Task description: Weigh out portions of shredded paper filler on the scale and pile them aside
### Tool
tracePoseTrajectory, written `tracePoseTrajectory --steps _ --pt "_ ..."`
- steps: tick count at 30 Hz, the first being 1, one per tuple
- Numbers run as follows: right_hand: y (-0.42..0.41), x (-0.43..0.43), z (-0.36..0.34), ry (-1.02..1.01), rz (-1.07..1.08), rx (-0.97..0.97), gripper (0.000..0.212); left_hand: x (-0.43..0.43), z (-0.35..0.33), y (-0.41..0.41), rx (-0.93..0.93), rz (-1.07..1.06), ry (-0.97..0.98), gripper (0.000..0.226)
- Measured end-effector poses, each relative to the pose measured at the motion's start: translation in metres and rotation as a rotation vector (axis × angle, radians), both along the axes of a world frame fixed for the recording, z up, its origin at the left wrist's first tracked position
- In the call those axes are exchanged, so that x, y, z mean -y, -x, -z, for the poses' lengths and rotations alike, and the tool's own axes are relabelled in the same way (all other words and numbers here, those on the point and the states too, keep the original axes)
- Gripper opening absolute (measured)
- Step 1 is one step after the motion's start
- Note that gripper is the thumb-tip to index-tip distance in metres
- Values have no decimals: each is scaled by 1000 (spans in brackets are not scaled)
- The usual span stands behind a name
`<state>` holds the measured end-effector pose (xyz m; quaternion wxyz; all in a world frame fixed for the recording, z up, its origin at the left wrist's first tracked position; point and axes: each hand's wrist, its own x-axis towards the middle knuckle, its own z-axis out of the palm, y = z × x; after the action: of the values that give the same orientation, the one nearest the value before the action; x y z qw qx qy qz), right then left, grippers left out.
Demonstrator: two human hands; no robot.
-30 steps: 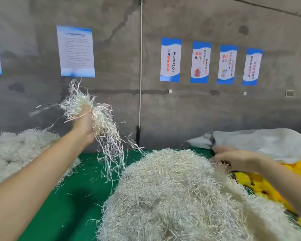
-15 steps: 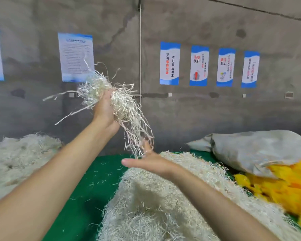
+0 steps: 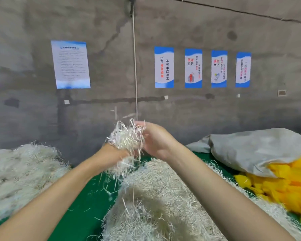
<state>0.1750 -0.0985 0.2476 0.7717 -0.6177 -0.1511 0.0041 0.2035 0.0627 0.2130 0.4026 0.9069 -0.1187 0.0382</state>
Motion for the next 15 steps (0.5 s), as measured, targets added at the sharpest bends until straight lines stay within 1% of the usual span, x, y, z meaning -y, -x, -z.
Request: tracePoseTrajectory --steps 1,2,3,5,6,7,8,9,10,11,13,14,15 --pt "3 4 0 68 19 49 44 -2 -1 -4 16 -67 142 38" --pt "5 11 4 137 48 94 46 -4 -3 -7 25 -109 276 41" --pt "7 17 8 172 59 128 44 -5 -6 -7 22 -119 376 45" --pt "9 28 20 165 78 126 34 -3 -14 0 39 -87 580 49" --pt "10 32 25 144 105 125 32 -1 -18 4 51 -75 705 47" --pt "10 35 30 111 154 119 30 0 -22 7 63 -64 816 37" --pt "8 37 33 54 229 105 27 0 -26 10 94 -41 907 23" --pt "5 38 34 -23 327 77 22 2 -31 14 131 -6 954 17" --pt "4 37 34 -100 412 38 23 5 -36 17 171 38 981 20" --pt "4 34 33 -164 454 0 29 9 -38 19 192 55 996 22" --pt "11 22 32 -182 398 4 44 20 -41 23 178 41 1023 23" --pt "17 12 33 -153 321 47 55 25 -41 26 174 -1 1037 30" --pt "24 1 35 -131 238 100 67 31 -39 28 174 -68 1003 36"
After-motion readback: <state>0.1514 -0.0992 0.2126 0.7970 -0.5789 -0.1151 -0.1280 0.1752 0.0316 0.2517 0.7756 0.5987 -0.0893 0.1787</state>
